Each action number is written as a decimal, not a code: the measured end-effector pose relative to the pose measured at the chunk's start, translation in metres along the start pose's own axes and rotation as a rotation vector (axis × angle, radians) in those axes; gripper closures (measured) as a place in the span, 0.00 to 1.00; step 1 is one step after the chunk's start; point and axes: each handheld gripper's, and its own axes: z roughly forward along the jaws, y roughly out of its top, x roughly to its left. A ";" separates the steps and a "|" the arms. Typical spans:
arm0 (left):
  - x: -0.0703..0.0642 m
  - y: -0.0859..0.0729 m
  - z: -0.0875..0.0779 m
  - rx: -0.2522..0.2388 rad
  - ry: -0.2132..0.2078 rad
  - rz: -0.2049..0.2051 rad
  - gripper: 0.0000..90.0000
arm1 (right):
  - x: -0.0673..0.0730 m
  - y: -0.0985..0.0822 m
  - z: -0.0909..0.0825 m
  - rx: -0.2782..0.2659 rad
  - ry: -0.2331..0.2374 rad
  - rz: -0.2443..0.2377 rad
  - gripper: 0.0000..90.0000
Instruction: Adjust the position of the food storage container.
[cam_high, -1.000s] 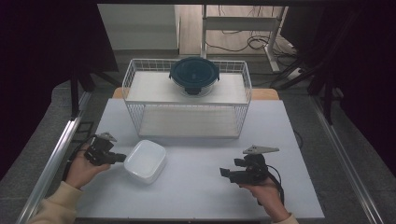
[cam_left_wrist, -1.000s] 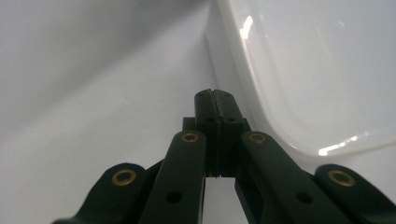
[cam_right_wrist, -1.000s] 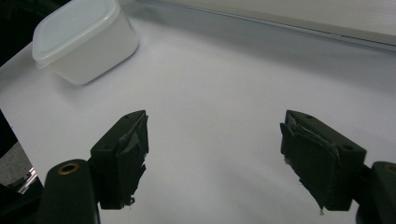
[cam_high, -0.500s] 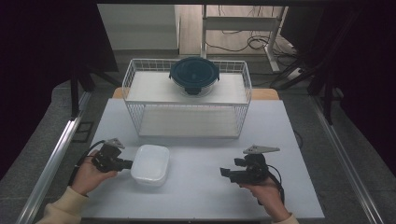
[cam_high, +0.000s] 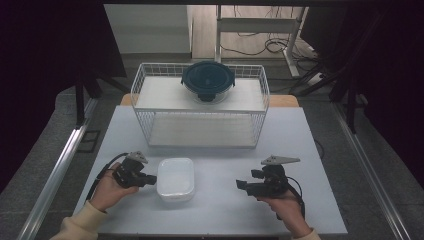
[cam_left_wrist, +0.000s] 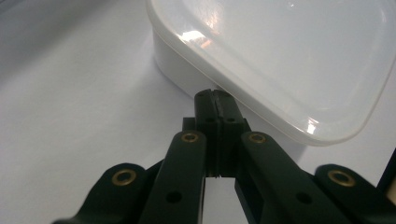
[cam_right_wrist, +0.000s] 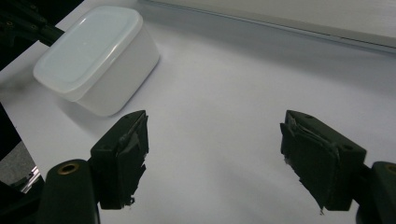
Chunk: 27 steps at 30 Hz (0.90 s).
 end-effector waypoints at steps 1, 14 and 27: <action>-0.001 0.001 0.001 0.001 -0.003 0.003 1.00 | 0.000 0.000 0.000 0.003 0.001 0.000 0.25; -0.014 0.020 0.017 -0.015 -0.008 0.014 1.00 | -0.001 0.000 -0.001 0.002 0.001 -0.002 0.25; -0.035 0.047 0.040 -0.028 -0.018 0.048 1.00 | -0.001 -0.001 -0.001 0.001 0.003 0.000 0.25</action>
